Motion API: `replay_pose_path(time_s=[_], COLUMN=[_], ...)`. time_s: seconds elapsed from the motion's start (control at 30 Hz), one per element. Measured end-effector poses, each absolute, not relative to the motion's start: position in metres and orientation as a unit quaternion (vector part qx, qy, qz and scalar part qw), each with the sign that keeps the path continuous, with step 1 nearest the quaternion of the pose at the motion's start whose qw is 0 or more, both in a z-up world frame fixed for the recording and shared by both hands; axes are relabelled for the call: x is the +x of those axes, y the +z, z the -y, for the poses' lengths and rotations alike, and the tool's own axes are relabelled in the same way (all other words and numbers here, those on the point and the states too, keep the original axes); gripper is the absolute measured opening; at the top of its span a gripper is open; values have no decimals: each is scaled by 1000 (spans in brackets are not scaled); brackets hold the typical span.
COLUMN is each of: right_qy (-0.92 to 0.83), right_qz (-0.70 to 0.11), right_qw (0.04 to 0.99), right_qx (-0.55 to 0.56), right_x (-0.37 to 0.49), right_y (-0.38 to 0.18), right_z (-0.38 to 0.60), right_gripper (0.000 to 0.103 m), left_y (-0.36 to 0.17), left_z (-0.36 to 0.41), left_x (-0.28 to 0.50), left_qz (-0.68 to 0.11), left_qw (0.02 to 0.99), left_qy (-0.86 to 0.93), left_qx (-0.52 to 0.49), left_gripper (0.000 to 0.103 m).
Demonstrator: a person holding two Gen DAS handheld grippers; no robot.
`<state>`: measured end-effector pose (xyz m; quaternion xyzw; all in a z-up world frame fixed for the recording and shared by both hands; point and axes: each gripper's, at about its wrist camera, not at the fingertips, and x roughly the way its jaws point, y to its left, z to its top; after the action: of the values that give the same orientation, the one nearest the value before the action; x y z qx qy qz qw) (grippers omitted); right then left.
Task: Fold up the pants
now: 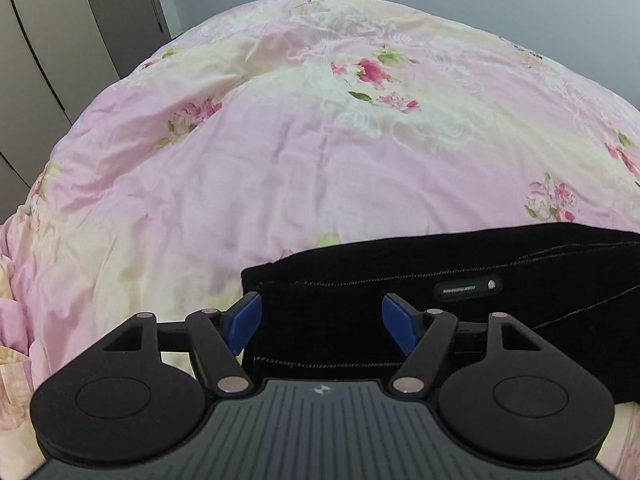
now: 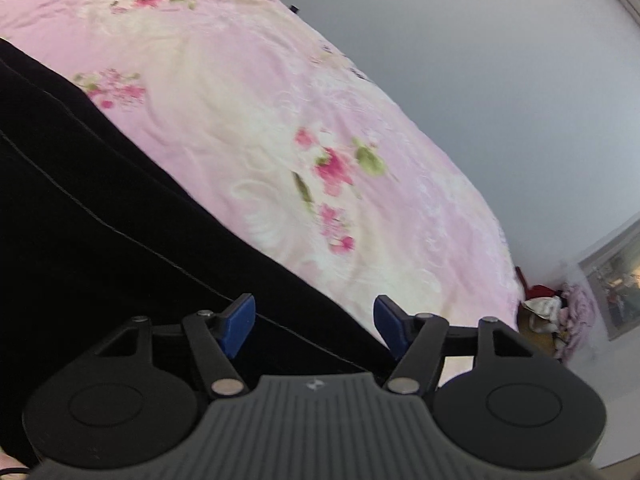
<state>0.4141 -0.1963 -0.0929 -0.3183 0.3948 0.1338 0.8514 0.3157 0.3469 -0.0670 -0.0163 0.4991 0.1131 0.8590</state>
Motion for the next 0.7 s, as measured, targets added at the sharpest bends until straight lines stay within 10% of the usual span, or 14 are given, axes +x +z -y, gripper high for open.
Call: replay_pose_path(time_s=[0.2,0.3,0.37,0.43,0.53,0.63,0.7], right_qy=[226,259,281,284,283,285,285], right_qz=[-416,-387,-384,-391,-404,-423,-409], right_qw=[842,840,831,821,809,800,800], right_qx=[-259,-277,-288,-306,-320,-315,-333], right_x=[409,413,422,434,450,456,451], right_y=[-120,-131,-139,-152,-175,-188,-187], right_z=[123,85,64,45,27,20,16], right_gripper=[38,61,63,63,62,4,0], left_y=[-112,-122,-126,-129,-131,-124,-114], left_z=[-360,-359,-360,-362,-362,-360,-364], left_x=[312,315,319,324,327,325,321], left_qz=[-523,-509,-508,-512,-503,-480,-458], left_qw=[841,850,851,850,856,870,880], left_qy=[132,130,120,108,99,96,109], left_qx=[-48,-50,-57,-65,-69,-59,-60], left_gripper=[85,84,60,15,0,0,0])
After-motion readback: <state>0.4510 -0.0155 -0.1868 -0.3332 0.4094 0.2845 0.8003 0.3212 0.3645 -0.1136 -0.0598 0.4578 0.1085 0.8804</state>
